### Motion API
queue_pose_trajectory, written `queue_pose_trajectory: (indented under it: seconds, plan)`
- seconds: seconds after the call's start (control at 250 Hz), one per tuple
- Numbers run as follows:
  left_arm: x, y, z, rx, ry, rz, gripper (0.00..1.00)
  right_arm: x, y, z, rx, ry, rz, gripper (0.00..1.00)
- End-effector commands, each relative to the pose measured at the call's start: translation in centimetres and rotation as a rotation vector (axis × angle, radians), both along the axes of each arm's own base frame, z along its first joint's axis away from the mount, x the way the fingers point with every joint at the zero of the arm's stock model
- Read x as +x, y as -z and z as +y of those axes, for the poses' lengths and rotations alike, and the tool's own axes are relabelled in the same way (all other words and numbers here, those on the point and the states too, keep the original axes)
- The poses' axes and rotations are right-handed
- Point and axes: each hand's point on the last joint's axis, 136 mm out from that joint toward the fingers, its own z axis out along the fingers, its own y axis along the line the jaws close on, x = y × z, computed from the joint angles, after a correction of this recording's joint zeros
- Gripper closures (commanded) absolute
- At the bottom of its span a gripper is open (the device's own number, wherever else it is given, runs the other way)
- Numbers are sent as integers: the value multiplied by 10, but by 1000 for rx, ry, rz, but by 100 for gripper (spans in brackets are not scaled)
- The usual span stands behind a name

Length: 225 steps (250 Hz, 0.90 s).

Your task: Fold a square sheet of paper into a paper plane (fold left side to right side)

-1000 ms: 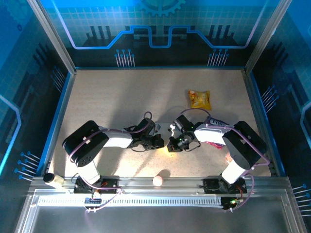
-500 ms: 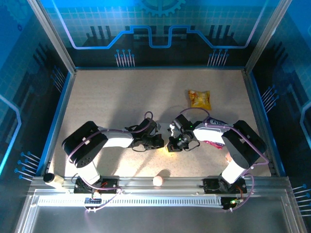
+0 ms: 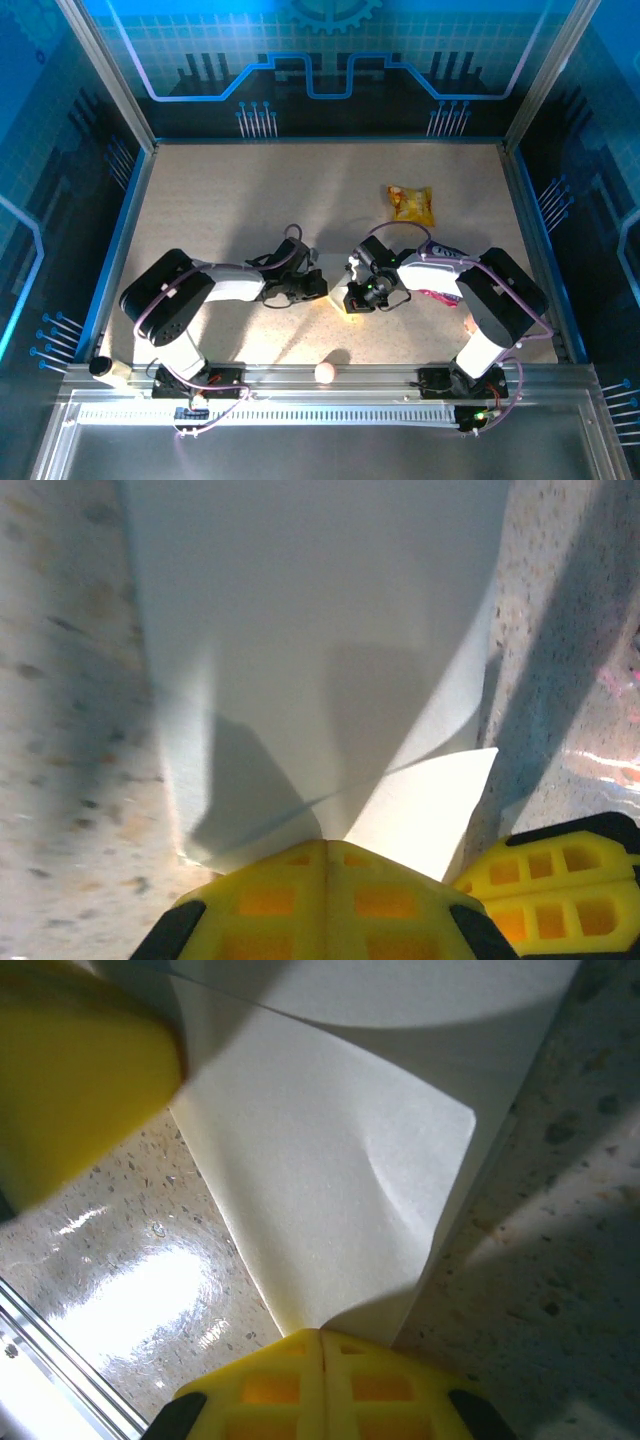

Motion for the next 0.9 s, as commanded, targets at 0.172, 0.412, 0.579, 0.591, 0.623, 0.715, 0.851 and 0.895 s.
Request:
queue_pose_trajectory:
  seconds: [0.172, 0.412, 0.579, 0.591, 0.623, 0.715, 0.851, 0.895]
  plan:
    - [28, 21, 81, 161, -149, -30, 95, -36, 52, -78, -381, 30, 89, 100]
    - [40, -5, 82, 134, -124, -70, 95, -34, 49, -74, -364, 37, 80, 100]
    - [27, -32, 65, 38, -74, -106, 96, -30, 48, -71, -348, 48, 69, 100]
    - [26, -33, 62, 26, -67, -108, 96, -31, 48, -71, -349, 49, 69, 100]
    - [22, -37, 54, -6, -48, -109, 96, -30, 48, -71, -346, 52, 68, 100]
    - [10, -44, 30, -69, 14, -102, 97, -30, 48, -70, -342, 56, 65, 100]
    - [-1, -44, 1, -91, 74, -96, 97, -30, 49, -70, -343, 55, 65, 100]
    - [-2, -40, -5, -95, 81, -91, 97, -30, 49, -70, -342, 56, 67, 100]
